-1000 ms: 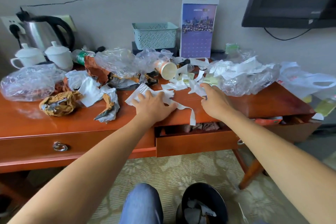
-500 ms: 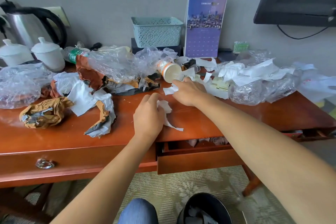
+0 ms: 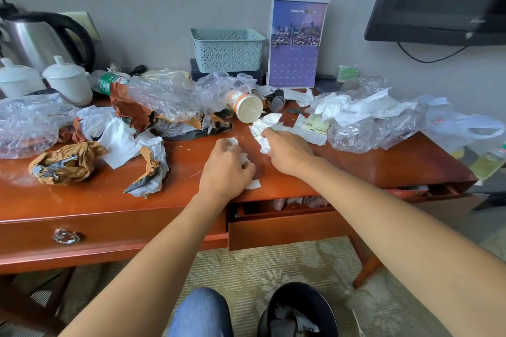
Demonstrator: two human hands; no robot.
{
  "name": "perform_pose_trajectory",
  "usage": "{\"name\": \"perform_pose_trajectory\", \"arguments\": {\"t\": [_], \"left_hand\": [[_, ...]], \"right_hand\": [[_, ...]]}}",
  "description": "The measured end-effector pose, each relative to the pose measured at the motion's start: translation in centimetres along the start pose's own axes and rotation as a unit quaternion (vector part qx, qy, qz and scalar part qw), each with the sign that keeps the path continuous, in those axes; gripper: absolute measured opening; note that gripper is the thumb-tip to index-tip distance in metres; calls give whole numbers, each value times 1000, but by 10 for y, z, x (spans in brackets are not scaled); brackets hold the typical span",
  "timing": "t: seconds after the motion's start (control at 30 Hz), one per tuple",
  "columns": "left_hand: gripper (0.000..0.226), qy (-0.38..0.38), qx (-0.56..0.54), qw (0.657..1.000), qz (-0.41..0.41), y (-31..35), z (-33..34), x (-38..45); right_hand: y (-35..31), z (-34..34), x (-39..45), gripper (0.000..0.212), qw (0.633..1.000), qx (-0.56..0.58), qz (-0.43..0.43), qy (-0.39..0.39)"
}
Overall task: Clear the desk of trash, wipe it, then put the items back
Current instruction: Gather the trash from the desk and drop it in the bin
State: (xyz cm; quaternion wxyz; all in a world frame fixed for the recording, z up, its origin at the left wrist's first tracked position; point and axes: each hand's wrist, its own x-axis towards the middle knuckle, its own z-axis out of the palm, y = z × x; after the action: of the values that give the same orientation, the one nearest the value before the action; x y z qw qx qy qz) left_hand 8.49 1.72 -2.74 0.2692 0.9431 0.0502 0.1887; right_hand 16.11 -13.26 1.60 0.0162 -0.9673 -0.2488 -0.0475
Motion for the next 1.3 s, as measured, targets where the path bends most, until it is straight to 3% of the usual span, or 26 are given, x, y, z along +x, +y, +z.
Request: {"name": "perform_pose_trajectory", "arguments": {"t": [0.07, 0.23, 0.5, 0.67, 0.83, 1.1, 1.3], "left_hand": [[39, -26, 10, 1000, 5, -1, 0, -1], [25, -12, 21, 999, 45, -1, -4, -12], [18, 30, -15, 996, 84, 6, -18, -33], [22, 61, -45, 992, 99, 30, -36, -33], [26, 69, -62, 990, 104, 55, -47, -40], [28, -5, -104, 977, 186, 91, -40, -77], [31, -82, -115, 957, 253, 101, -5, -128]], "right_hand": [[8, -2, -16, 39, 1000, 25, 14, -11], [31, -7, -48, 32, 996, 76, 44, -33], [51, -37, -68, 24, 946, 255, 135, 149], [50, -62, -72, 6, 865, 414, 159, 232], [47, -78, -78, 8, 808, 489, 160, 286], [66, -83, -176, 12, 794, 521, 161, 267], [80, -41, -256, 12, 813, 516, 175, 203]]}}
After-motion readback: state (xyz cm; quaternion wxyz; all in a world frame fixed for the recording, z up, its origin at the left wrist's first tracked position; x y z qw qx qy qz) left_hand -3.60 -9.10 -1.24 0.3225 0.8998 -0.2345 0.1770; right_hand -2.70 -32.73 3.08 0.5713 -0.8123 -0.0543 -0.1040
